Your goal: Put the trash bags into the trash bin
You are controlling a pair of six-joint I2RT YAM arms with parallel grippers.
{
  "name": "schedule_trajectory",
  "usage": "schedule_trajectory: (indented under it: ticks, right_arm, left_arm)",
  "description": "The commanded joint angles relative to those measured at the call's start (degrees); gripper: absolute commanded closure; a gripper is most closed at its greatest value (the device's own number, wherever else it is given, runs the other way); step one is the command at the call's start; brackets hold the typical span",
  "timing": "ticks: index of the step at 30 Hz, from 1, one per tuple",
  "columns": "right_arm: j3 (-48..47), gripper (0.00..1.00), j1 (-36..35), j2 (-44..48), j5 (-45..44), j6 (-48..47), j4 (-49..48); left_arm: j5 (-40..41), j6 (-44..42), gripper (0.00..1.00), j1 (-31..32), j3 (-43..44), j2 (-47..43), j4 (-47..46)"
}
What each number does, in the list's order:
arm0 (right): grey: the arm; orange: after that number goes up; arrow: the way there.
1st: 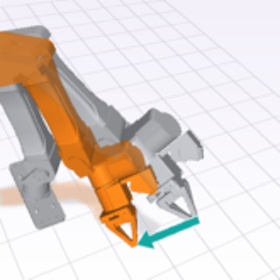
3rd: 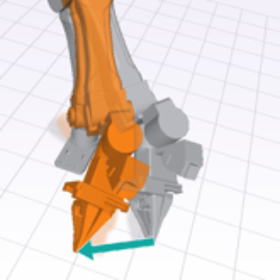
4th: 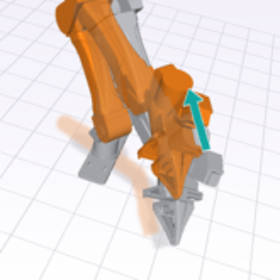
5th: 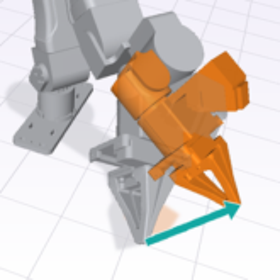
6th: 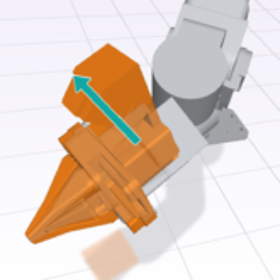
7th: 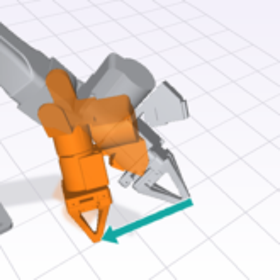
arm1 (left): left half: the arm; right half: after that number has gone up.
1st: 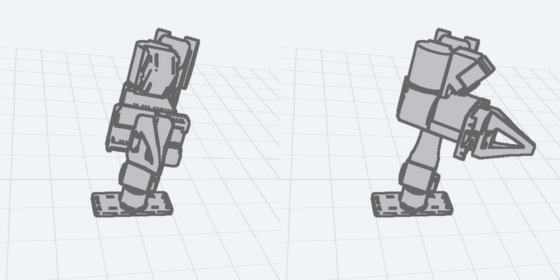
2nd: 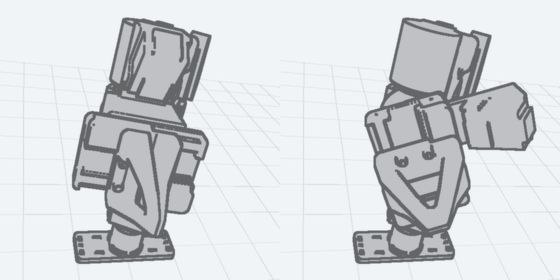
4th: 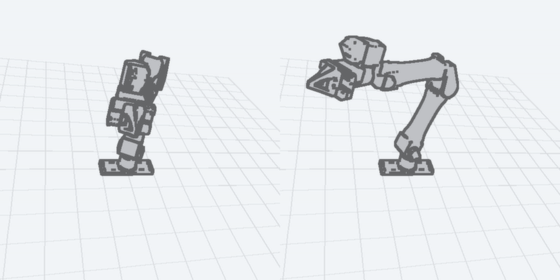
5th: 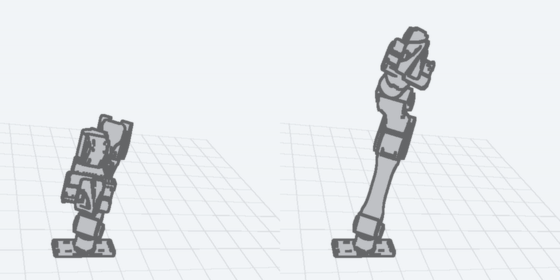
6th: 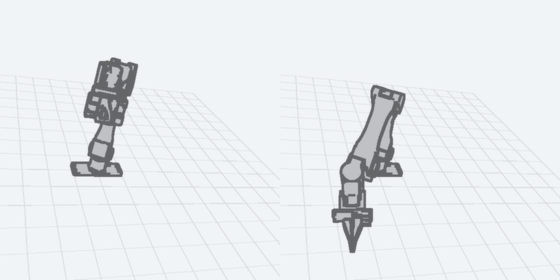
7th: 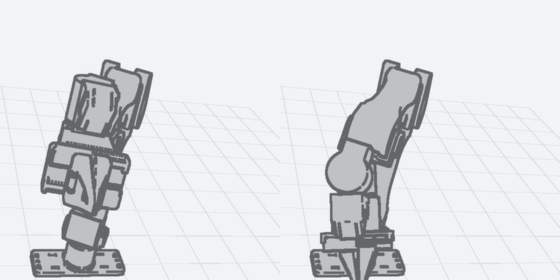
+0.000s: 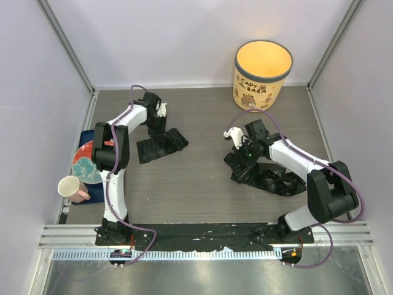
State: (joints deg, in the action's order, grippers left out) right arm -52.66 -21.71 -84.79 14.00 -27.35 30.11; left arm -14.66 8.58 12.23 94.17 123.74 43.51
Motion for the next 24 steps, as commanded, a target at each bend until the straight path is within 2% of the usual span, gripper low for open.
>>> schedule_trajectory:
  ticks: [1,3,6,11,12,13,16,19,22,24]
  right_arm:
    - [-1.20,0.99,-0.61,2.53,4.36,0.98,0.39]
    - [-2.61,0.99,-0.52,1.92,5.94,1.77,0.04]
    - [-5.69,0.99,-0.70,0.33,6.65,2.57,0.39]
    - [-9.47,0.99,-0.61,-1.16,7.27,2.31,0.39]
    - [-9.91,0.99,-0.61,-1.34,7.44,2.22,0.56]
    - [-10.70,0.99,-0.61,-1.51,7.88,2.13,0.57]
    - [-12.02,0.99,-0.61,-2.04,9.02,2.39,0.39]
    - [-13.68,0.99,-0.78,-3.18,10.69,3.44,-0.66]
    - [-17.01,0.99,-1.22,-5.81,11.58,3.89,-1.28]
    - [-20.44,0.99,-1.40,-8.44,12.19,4.06,-1.37]
  left_arm:
    - [4.81,-2.34,1.00,1.48,-1.98,-0.86,-0.87]
    - [5.86,-3.56,1.00,1.22,-0.40,-3.58,-1.84]
    - [10.60,-6.55,1.00,-1.14,6.36,-4.82,-1.58]
    - [12.54,-8.22,1.00,-11.51,20.69,-7.01,4.48]
    - [12.63,-8.31,1.00,-11.96,21.14,-8.24,4.74]
    - [12.81,-10.06,1.00,-15.97,21.32,-9.39,5.62]
    - [13.07,-12.61,1.00,-21.26,19.13,-13.87,6.41]
    - [13.51,-13.41,1.00,-26.88,16.58,-16.95,3.62]
    - [12.12,-14.28,1.00,-30.32,18.49,-16.34,1.77]
    - [10.71,-14.82,1.00,-30.42,19.47,-15.38,0.01]
